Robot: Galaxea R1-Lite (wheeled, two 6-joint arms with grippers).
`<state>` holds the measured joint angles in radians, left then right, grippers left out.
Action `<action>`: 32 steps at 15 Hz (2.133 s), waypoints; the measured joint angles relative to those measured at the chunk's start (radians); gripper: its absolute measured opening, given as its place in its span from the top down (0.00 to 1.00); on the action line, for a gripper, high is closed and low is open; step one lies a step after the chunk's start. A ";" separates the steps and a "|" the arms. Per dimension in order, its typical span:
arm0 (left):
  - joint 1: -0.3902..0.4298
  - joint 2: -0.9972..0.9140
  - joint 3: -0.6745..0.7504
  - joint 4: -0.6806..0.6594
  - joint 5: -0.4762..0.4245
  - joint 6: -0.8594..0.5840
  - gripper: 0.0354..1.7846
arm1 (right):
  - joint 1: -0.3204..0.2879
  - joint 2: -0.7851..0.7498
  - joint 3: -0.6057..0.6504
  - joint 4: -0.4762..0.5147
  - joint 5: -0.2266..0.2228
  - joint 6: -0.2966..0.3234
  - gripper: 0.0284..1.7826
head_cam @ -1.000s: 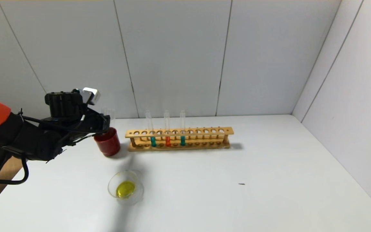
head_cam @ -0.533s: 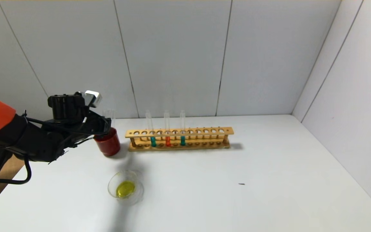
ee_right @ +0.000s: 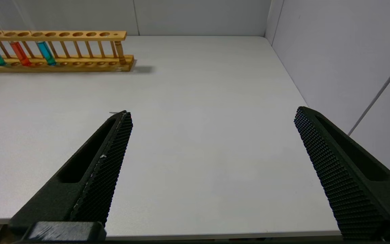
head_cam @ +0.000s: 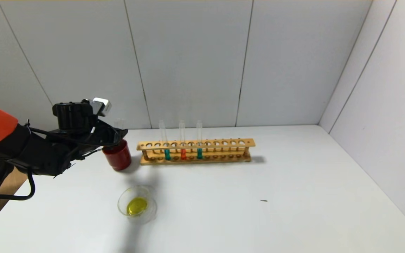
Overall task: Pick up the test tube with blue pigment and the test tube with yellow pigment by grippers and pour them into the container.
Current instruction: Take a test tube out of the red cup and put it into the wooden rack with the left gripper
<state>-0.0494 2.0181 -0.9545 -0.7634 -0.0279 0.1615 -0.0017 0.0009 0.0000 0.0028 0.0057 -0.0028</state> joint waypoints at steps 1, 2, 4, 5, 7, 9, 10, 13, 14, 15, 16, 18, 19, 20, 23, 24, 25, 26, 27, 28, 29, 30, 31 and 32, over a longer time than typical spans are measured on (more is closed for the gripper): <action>0.000 -0.005 0.002 0.000 0.001 0.001 0.20 | 0.000 0.000 0.000 0.000 0.000 0.000 0.02; -0.001 -0.013 0.003 0.001 0.001 0.002 0.13 | 0.000 0.000 0.000 0.000 0.000 0.000 0.02; -0.003 -0.040 0.007 0.003 0.003 0.004 0.05 | 0.000 0.000 0.000 0.000 0.000 0.000 0.02; -0.003 -0.065 0.011 0.007 0.004 0.004 0.03 | 0.000 0.000 0.000 0.000 0.000 0.000 0.02; -0.014 -0.132 0.029 0.016 0.006 0.008 0.02 | 0.000 0.000 0.000 0.000 0.000 0.000 0.02; -0.041 -0.223 0.076 0.022 0.011 0.017 0.02 | 0.000 0.000 0.000 0.000 0.000 0.000 0.02; -0.056 -0.274 0.108 0.023 0.012 0.027 0.02 | 0.000 0.000 0.000 0.000 0.000 0.000 0.02; -0.083 -0.445 0.220 0.043 0.021 0.058 0.02 | 0.000 0.000 0.000 0.000 0.000 0.000 0.02; -0.087 -0.502 0.253 0.065 0.034 0.063 0.02 | 0.000 0.000 0.000 0.000 0.000 0.000 0.02; -0.089 -0.560 0.284 0.096 0.050 0.066 0.02 | 0.000 0.000 0.000 0.000 0.000 0.000 0.02; -0.090 -0.622 0.313 0.137 0.072 0.069 0.02 | 0.000 0.000 0.000 0.000 0.000 0.000 0.02; -0.092 -0.759 0.362 0.252 0.105 0.081 0.02 | 0.000 0.000 0.000 0.000 0.000 0.000 0.02; -0.093 -0.827 0.380 0.322 0.115 0.085 0.02 | 0.000 0.000 0.000 0.000 0.000 0.000 0.02; -0.093 -0.905 0.396 0.413 0.120 0.089 0.02 | 0.000 0.000 0.000 0.000 0.000 0.000 0.02; -0.101 -1.057 0.384 0.633 0.097 0.091 0.02 | 0.000 0.000 0.000 0.000 0.000 0.000 0.02; -0.111 -1.077 0.370 0.654 0.063 0.087 0.02 | 0.000 0.000 0.000 0.000 0.000 0.000 0.02; -0.118 -1.086 0.359 0.655 0.021 0.086 0.02 | 0.000 0.000 0.000 0.000 0.000 0.000 0.02; -0.122 -1.089 0.353 0.656 -0.022 0.087 0.02 | 0.000 0.000 0.000 0.000 0.000 0.000 0.02; -0.124 -1.088 0.349 0.654 -0.061 0.086 0.02 | 0.000 0.000 0.000 0.000 0.000 0.000 0.02; -0.126 -1.083 0.346 0.653 -0.097 0.085 0.02 | 0.000 0.000 0.000 0.000 0.000 0.000 0.02; -0.127 -1.072 0.340 0.652 -0.126 0.085 0.02 | 0.000 0.000 0.000 0.000 0.000 0.000 0.02; -0.128 -1.054 0.332 0.652 -0.143 0.082 0.02 | 0.000 0.000 0.000 0.000 0.000 0.000 0.02; -0.129 -1.028 0.319 0.651 -0.155 0.071 0.02 | 0.000 0.000 0.000 0.000 0.000 0.000 0.02; -0.129 -0.998 0.302 0.651 -0.163 0.053 0.02 | 0.000 0.000 0.000 0.000 0.000 0.000 0.02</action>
<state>-0.1779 1.0198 -0.6523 -0.1126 -0.1904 0.2140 -0.0017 0.0009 0.0000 0.0028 0.0057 -0.0023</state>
